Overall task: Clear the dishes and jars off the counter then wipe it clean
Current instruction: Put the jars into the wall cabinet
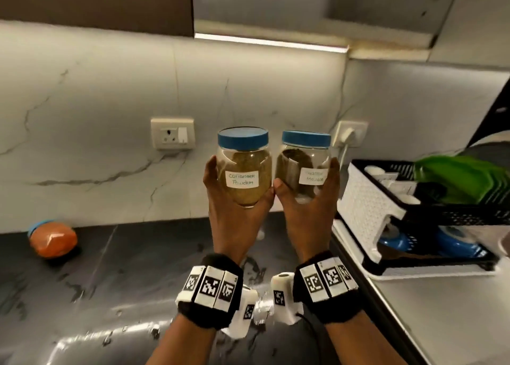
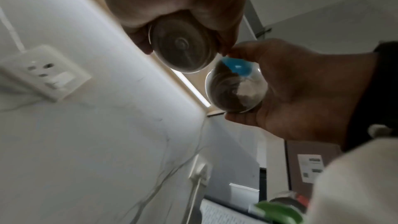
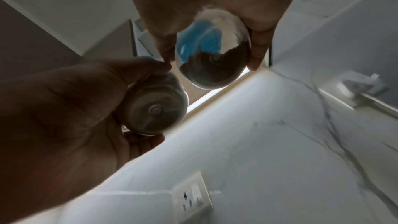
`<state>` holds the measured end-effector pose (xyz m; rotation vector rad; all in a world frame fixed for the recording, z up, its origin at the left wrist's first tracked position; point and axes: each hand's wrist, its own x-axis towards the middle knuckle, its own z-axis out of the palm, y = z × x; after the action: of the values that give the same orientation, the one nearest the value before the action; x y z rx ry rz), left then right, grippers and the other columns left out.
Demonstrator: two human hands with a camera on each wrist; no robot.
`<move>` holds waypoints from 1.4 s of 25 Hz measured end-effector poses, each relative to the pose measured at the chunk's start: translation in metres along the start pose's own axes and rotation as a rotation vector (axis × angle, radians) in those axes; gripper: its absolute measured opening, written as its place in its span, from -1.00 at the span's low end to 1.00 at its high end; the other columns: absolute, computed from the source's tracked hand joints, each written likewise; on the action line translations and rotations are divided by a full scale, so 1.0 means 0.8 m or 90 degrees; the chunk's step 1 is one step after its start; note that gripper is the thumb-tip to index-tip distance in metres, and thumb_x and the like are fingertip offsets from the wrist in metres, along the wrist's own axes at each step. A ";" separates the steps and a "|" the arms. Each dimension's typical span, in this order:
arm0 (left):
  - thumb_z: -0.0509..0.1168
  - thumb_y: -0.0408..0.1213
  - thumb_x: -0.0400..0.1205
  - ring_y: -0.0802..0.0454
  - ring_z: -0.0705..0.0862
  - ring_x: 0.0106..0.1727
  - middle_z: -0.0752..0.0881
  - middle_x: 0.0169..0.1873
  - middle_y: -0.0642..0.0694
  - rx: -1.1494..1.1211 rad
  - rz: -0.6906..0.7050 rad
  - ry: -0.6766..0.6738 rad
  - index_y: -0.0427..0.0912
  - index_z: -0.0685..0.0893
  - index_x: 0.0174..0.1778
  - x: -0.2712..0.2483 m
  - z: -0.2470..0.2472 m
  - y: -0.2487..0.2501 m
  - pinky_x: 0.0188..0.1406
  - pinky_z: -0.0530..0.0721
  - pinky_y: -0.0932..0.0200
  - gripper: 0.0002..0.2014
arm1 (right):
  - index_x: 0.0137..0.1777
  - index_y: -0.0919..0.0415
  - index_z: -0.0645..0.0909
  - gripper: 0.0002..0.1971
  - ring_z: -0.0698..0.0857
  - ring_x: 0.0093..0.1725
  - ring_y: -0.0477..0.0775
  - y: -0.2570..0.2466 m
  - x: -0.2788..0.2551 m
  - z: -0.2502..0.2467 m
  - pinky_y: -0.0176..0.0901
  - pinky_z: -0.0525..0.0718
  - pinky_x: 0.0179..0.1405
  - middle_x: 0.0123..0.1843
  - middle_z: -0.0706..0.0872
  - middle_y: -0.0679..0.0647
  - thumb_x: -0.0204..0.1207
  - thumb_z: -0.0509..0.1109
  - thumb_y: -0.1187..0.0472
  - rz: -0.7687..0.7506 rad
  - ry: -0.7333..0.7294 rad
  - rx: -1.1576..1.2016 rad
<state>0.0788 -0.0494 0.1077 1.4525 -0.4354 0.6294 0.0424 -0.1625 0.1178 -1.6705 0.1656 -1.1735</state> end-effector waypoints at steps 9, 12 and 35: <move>0.62 0.03 0.30 0.10 0.53 0.41 0.44 0.49 -0.02 0.031 0.272 0.060 -0.07 0.06 0.65 0.155 0.093 0.203 0.18 0.67 0.14 0.12 | 0.68 0.13 0.03 0.04 0.48 0.48 -0.03 -0.145 0.197 -0.050 -0.43 0.55 0.28 0.54 0.37 0.02 0.33 0.61 -0.01 -0.284 0.121 0.105; 0.58 0.13 0.30 0.00 0.59 0.33 0.42 0.48 -0.01 0.109 0.244 0.019 0.04 -0.01 0.65 0.207 0.144 0.230 0.10 0.73 -0.02 0.13 | 0.69 0.16 0.02 0.04 0.45 0.49 0.11 -0.139 0.270 -0.060 -0.21 0.50 0.32 0.55 0.36 0.12 0.36 0.60 -0.02 -0.253 0.152 0.009; 0.61 -0.10 0.36 -0.33 0.43 0.48 0.38 0.49 -0.42 0.446 -0.099 -0.045 -0.43 0.03 0.60 0.346 0.325 0.199 0.48 0.40 -0.20 0.10 | 0.39 0.29 0.36 -0.33 0.72 0.18 0.23 -0.114 0.467 -0.042 -0.09 0.63 -0.02 0.23 0.68 0.20 0.40 0.58 0.04 -0.012 0.001 -0.373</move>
<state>0.2163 -0.2704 0.4269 2.1558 -0.1491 0.6347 0.1709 -0.3695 0.4171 -2.1783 0.5373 -1.2103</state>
